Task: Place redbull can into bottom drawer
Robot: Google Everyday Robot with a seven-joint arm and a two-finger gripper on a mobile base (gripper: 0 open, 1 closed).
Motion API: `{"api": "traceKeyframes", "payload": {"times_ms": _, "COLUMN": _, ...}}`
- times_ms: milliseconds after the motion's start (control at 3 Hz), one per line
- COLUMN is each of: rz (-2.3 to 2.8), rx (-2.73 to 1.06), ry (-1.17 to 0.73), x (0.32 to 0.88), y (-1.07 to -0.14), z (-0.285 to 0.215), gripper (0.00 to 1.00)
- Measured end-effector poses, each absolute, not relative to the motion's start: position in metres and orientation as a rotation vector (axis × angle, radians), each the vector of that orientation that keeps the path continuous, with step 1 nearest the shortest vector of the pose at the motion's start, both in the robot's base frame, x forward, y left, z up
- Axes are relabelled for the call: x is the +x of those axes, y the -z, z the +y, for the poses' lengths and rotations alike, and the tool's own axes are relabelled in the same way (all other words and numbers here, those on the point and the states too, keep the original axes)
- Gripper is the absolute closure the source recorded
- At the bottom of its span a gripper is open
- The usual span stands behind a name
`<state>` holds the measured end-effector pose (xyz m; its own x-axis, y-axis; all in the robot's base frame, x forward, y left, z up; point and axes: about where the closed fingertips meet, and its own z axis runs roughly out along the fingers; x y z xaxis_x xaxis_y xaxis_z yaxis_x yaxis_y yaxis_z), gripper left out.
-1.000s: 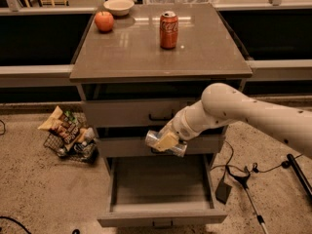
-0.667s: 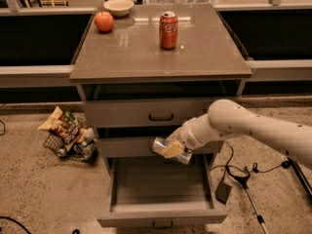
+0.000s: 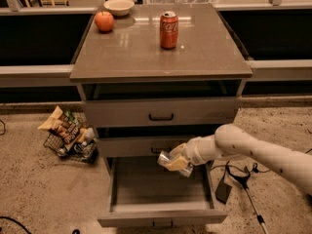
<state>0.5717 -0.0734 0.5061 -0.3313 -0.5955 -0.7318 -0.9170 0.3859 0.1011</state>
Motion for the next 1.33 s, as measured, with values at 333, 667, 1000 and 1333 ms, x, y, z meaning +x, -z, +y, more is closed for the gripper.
{"api": "traceKeyframes", "payload": {"times_ms": 333, "rz": 2.012, "rx": -1.242, "ry": -0.722, "x": 0.569, "y": -0.474, "z": -0.079, "gripper": 1.00}}
{"api": "traceKeyframes", "payload": {"times_ms": 667, "rz": 2.013, "rx": -1.241, "ry": -0.732, "x": 0.567, "y": -0.467, "z": -0.078, "gripper": 1.00}}
{"api": "traceKeyframes", "payload": {"times_ms": 1000, "rz": 2.042, "rx": -1.239, "ry": -0.754, "x": 0.564, "y": -0.455, "z": -0.079, "gripper": 1.00}}
{"api": "traceKeyframes", "payload": {"times_ms": 1333, "rz": 2.147, "rx": -1.217, "ry": -0.744, "x": 0.553, "y": -0.412, "z": -0.095, "gripper": 1.00}}
